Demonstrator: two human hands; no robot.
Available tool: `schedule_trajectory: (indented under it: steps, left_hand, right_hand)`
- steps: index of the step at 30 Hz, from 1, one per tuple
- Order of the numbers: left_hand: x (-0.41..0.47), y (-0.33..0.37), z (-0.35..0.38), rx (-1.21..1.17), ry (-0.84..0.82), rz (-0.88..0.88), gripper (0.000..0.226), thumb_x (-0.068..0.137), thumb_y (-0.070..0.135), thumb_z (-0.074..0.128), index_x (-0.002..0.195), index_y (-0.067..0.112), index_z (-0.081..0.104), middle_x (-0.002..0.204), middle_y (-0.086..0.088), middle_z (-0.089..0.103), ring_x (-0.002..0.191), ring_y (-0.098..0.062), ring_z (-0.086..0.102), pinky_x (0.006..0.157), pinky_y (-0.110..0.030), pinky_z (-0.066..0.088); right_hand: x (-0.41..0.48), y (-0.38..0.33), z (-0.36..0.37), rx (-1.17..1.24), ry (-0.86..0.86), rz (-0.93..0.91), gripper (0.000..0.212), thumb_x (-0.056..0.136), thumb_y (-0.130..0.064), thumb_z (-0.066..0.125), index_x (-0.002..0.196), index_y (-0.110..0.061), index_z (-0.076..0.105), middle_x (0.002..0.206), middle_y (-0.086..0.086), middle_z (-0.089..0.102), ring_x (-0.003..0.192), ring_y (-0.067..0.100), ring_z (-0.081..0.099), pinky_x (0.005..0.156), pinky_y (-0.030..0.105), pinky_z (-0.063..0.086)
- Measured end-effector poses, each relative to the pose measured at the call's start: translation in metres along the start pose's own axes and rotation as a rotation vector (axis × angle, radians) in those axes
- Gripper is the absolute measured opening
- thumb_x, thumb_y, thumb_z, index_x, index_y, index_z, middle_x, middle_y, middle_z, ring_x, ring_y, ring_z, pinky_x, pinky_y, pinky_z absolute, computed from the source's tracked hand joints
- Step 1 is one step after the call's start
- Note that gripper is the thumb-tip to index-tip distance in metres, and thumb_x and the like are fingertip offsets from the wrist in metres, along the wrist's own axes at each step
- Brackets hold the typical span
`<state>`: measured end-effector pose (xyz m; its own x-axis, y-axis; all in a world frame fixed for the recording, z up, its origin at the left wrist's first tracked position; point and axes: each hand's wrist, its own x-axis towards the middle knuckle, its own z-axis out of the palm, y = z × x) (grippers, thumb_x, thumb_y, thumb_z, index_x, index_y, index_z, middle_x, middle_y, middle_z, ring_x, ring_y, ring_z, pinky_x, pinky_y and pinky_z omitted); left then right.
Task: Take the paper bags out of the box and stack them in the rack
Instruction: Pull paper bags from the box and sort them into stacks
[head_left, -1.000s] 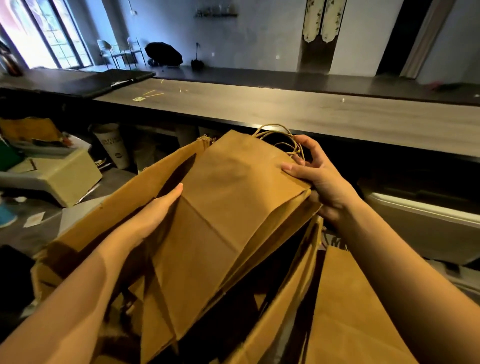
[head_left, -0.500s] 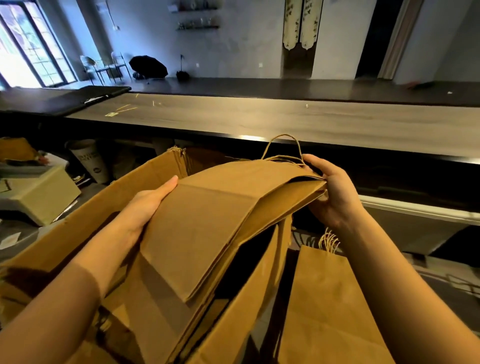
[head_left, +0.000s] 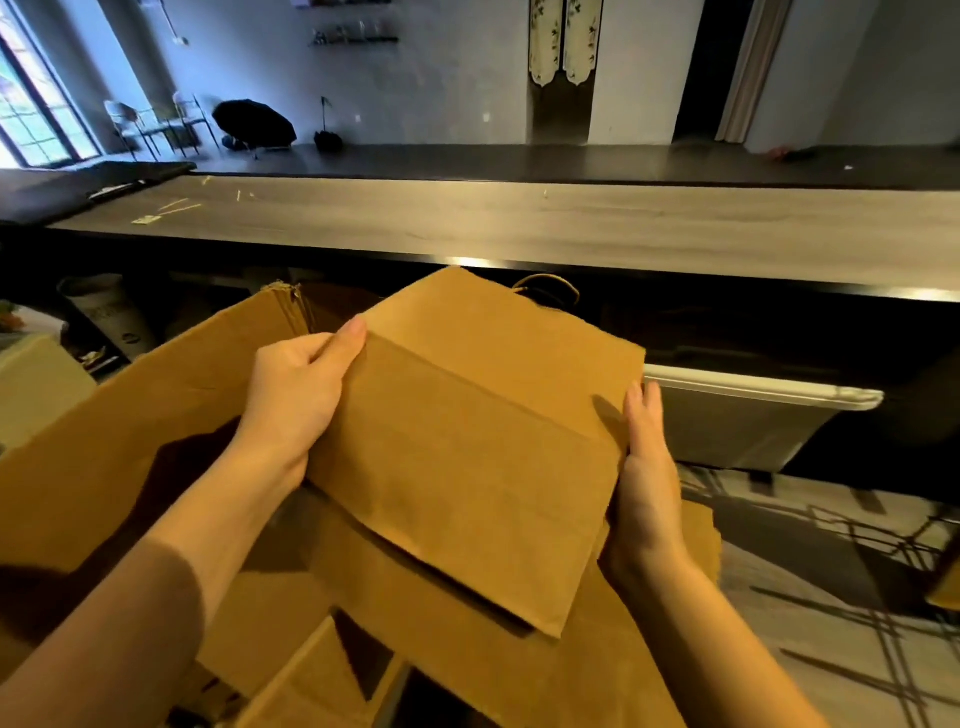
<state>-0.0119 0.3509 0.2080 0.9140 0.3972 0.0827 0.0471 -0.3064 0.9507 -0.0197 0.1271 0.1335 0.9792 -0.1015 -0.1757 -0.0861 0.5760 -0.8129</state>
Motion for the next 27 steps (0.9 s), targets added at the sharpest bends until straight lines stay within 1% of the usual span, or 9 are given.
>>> schedule_trajectory:
  steps: [2,5,7,10,13,18,21,24,27]
  left_hand:
    - [-0.011,0.004,0.009,0.081,0.031,0.110,0.046,0.092,0.045,0.049,0.089,0.004,0.069,0.092,-0.024,0.062,0.082,-0.028,0.059,0.072,-0.040,0.046]
    - [-0.027,0.007,0.013,0.194,0.055,0.288,0.061,0.089,0.050,0.047,0.090,-0.009,0.065,0.086,-0.029,0.062,0.083,-0.042,0.058,0.075,-0.054,0.049]
    - [-0.039,0.007,0.015,0.242,0.048,0.366,0.064,0.086,0.053,0.045,0.085,-0.009,0.065,0.079,-0.029,0.061,0.077,-0.043,0.057,0.070,-0.055,0.048]
    - [-0.057,0.003,0.021,0.264,0.008,0.391,0.060,0.085,0.053,0.046,0.077,-0.003,0.066,0.070,-0.027,0.060,0.069,-0.044,0.056,0.061,-0.053,0.047]
    - [-0.076,-0.011,0.037,0.299,-0.012,0.358,0.063,0.082,0.057,0.046,0.081,-0.002,0.068,0.073,-0.026,0.065,0.072,-0.043,0.061,0.065,-0.054,0.049]
    - [-0.102,-0.033,0.060,0.270,0.045,0.345,0.060,0.086,0.061,0.050,0.071,0.004,0.066,0.067,-0.023,0.064,0.064,-0.038,0.060,0.061,-0.049,0.050]
    - [-0.114,-0.039,0.066,0.203,0.016,0.269,0.057,0.085,0.061,0.050,0.066,0.009,0.065,0.060,-0.022,0.058,0.056,-0.033,0.053,0.055,-0.037,0.046]
    - [-0.127,-0.055,0.075,0.242,0.006,0.239,0.052,0.087,0.051,0.052,0.060,0.008,0.064,0.049,-0.012,0.050,0.049,-0.024,0.048,0.048,-0.026,0.035]
    - [-0.141,-0.076,0.090,0.251,0.037,0.171,0.047,0.088,0.042,0.051,0.049,0.015,0.054,0.049,-0.005,0.050,0.051,-0.019,0.048,0.045,-0.019,0.031]
  right_hand:
    - [-0.011,0.007,-0.013,-0.013,0.068,0.088,0.086,0.067,-0.075,0.055,0.143,-0.040,0.035,0.134,-0.010,0.055,0.117,0.018,0.058,0.095,0.045,0.049]
    - [-0.019,0.013,-0.030,0.149,0.055,0.245,0.041,0.089,-0.056,0.045,0.117,-0.030,0.062,0.107,0.001,0.072,0.092,0.020,0.070,0.077,0.040,0.056]
    - [-0.026,0.012,-0.043,0.198,0.051,0.258,0.034,0.095,-0.042,0.044,0.117,-0.023,0.062,0.106,0.004,0.072,0.097,0.021,0.069,0.083,0.042,0.054]
    - [-0.029,0.014,-0.066,0.186,0.035,0.198,0.045,0.085,-0.036,0.051,0.127,-0.020,0.057,0.118,0.002,0.068,0.114,0.020,0.060,0.102,0.044,0.043]
    - [-0.029,0.022,-0.093,0.125,0.091,0.174,0.040,0.083,-0.037,0.050,0.120,-0.023,0.060,0.120,-0.001,0.067,0.114,0.018,0.061,0.103,0.043,0.041]
    - [-0.026,0.035,-0.140,0.063,0.269,0.212,0.044,0.091,-0.037,0.050,0.131,-0.017,0.054,0.127,0.001,0.062,0.116,0.018,0.058,0.106,0.042,0.040]
    - [-0.028,0.036,-0.165,-0.061,0.319,0.162,0.026,0.097,-0.027,0.046,0.108,-0.015,0.066,0.102,0.002,0.073,0.095,0.015,0.067,0.083,0.031,0.055]
    - [-0.025,0.037,-0.180,-0.241,0.372,0.118,0.020,0.095,-0.025,0.052,0.099,-0.014,0.069,0.100,0.013,0.072,0.094,0.028,0.067,0.086,0.044,0.054]
    - [-0.018,0.045,-0.190,-0.399,0.446,0.117,0.015,0.092,-0.024,0.059,0.106,-0.022,0.064,0.107,0.014,0.068,0.097,0.031,0.065,0.089,0.051,0.052]
